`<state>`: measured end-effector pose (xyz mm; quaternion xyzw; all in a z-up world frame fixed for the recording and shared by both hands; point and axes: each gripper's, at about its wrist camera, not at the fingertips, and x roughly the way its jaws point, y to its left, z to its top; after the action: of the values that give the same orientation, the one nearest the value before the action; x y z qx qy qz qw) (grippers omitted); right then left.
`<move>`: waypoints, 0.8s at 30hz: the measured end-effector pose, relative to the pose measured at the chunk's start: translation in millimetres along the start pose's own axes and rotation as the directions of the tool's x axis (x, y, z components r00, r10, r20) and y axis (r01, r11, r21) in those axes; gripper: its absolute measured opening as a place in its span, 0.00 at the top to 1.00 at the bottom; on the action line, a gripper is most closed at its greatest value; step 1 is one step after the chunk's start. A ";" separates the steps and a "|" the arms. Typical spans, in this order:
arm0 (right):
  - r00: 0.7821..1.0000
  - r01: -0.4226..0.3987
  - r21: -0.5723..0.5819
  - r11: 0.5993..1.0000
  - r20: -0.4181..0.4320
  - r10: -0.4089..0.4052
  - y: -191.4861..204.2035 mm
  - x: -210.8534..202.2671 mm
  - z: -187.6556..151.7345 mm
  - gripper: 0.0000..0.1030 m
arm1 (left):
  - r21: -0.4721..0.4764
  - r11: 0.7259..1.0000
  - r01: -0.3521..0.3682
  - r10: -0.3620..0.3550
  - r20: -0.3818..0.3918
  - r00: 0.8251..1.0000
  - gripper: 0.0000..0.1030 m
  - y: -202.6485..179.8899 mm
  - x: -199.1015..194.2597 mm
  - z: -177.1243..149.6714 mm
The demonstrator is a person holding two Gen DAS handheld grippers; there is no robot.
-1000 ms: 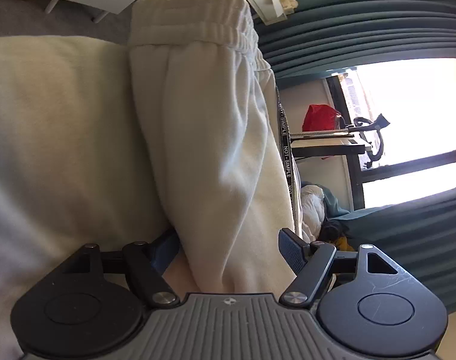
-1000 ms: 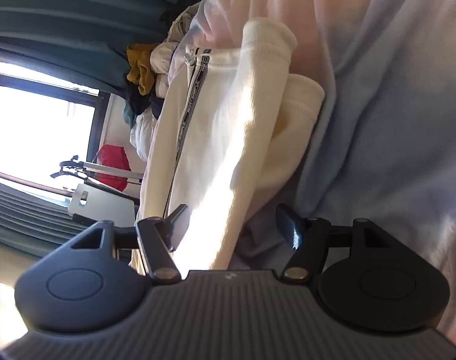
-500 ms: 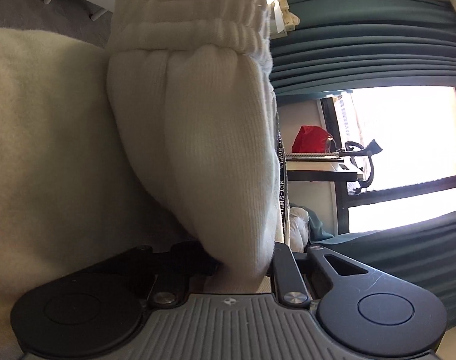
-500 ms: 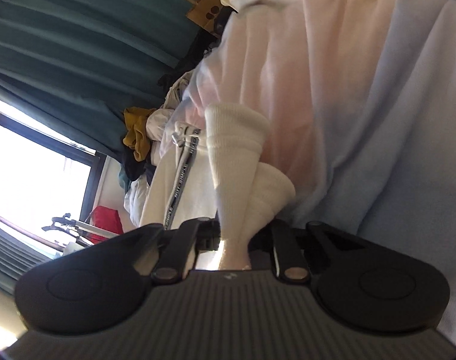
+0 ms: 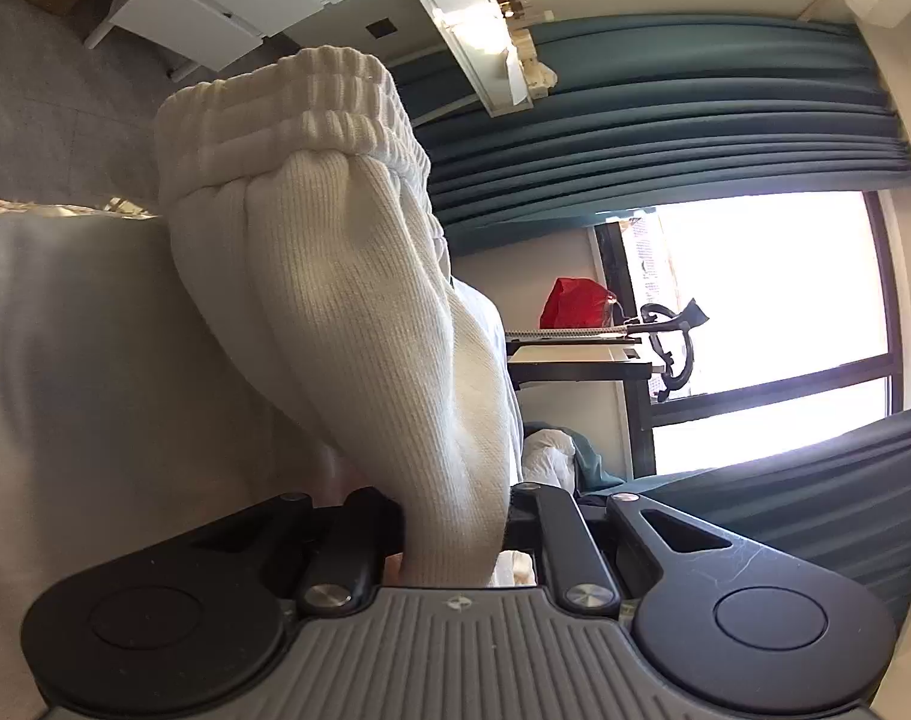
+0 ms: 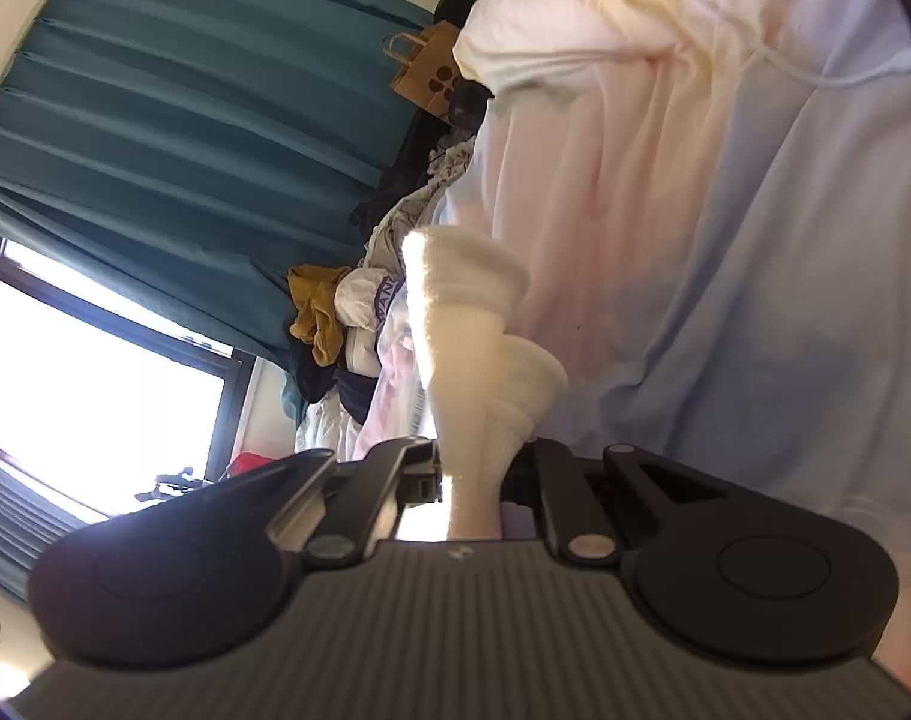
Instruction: Fold clothes
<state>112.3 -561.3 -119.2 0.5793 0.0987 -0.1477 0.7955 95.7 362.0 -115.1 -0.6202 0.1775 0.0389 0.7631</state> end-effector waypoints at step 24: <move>0.955 0.266 -0.016 0.964 -0.132 -0.265 -65.6 -30.9 7.3 0.92 | 0.374 0.883 -0.282 0.302 0.007 0.953 0.36 -50.1 -131.0 -62.6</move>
<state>60.3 -583.1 -165.4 0.5702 0.2284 -0.2142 0.7595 -26.6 311.5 -37.1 -0.4319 0.2923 0.1033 0.8470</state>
